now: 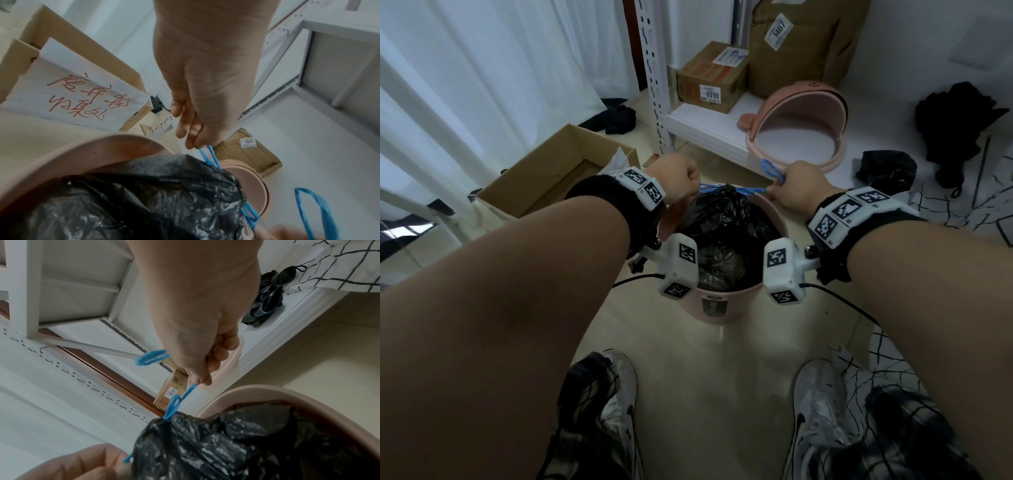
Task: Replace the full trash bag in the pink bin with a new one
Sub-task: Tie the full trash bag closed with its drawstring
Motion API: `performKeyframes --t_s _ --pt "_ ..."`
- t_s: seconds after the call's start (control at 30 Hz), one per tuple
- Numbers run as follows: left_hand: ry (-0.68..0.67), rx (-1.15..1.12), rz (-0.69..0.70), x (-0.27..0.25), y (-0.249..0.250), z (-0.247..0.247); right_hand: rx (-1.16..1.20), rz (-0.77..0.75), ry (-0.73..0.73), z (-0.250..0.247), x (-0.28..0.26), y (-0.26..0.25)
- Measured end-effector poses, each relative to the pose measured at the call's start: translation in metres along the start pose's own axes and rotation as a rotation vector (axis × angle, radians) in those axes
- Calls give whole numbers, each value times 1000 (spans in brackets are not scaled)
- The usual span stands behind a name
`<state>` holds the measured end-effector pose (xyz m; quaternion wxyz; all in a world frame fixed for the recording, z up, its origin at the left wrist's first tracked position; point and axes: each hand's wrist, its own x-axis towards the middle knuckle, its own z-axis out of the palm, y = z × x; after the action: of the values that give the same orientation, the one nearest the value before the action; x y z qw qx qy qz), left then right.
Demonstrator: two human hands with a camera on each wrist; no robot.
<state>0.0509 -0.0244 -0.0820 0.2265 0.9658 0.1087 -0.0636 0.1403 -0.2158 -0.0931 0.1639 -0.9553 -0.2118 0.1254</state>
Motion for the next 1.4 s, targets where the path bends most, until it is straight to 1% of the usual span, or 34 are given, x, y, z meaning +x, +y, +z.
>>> performKeyframes --t_s 0.03,0.13,0.17,0.23,0.3,0.37,0.43,0.5,0.57,0.63,0.7,0.8,0.83,0.87,0.93,0.97,1.0,1.03,1.1,1.13,1.17,1.2,1.3,1.4 --pt "27 -48 5 0 -3 -1 123 -6 7 1 2 3" --pt "124 -229 3 -2 -10 -7 796 43 -7 -1 -2 3" --pt "145 -277 3 -4 -12 -9 981 68 -3 -3 -3 -1" --pt "185 -321 21 -6 -10 -13 1184 115 0 -10 -2 -15" --pt "215 -340 53 -6 -6 -15 1270 120 -64 -13 0 -33" --pt "226 -343 86 -5 2 -16 1282 112 -127 -8 0 -49" --pt "222 -351 119 -4 8 -15 1199 83 -104 0 2 -58" --pt "215 -351 133 -3 11 -16 1060 44 -44 7 7 -60" --pt "217 -296 149 -3 12 -18 931 35 -23 9 11 -59" --pt "224 -240 188 -2 11 -20 795 -1 -35 8 12 -59" --pt "260 -187 227 -1 12 -21 615 -63 -67 5 10 -62" --pt "293 -151 254 2 17 -20 501 -140 -135 2 6 -63" --pt "278 -155 245 2 18 -20 466 -178 -145 2 5 -63" --pt "236 -183 224 1 19 -19 427 -217 -140 2 4 -63" --pt "145 -302 171 -1 22 -17 380 -273 -91 3 6 -62" --pt "105 -346 142 -2 22 -15 366 -281 -60 4 7 -62" --pt "86 -340 107 -2 22 -15 370 -277 -39 6 9 -62" --pt "95 -268 77 -1 21 -16 404 -263 -35 6 11 -63" --pt "178 -82 37 1 13 -20 533 -217 -60 8 15 -61" --pt "224 -46 18 2 8 -22 579 -195 -81 7 15 -59" --pt "241 -26 -5 3 3 -24 588 -178 -104 6 16 -56" --pt "222 -35 -22 5 -3 -25 584 -173 -125 5 15 -54" --pt "51 -255 -44 1 -8 -22 667 -173 -169 1 14 -48" --pt "-17 -412 16 -10 5 -19 783 -183 -203 -2 12 -46"
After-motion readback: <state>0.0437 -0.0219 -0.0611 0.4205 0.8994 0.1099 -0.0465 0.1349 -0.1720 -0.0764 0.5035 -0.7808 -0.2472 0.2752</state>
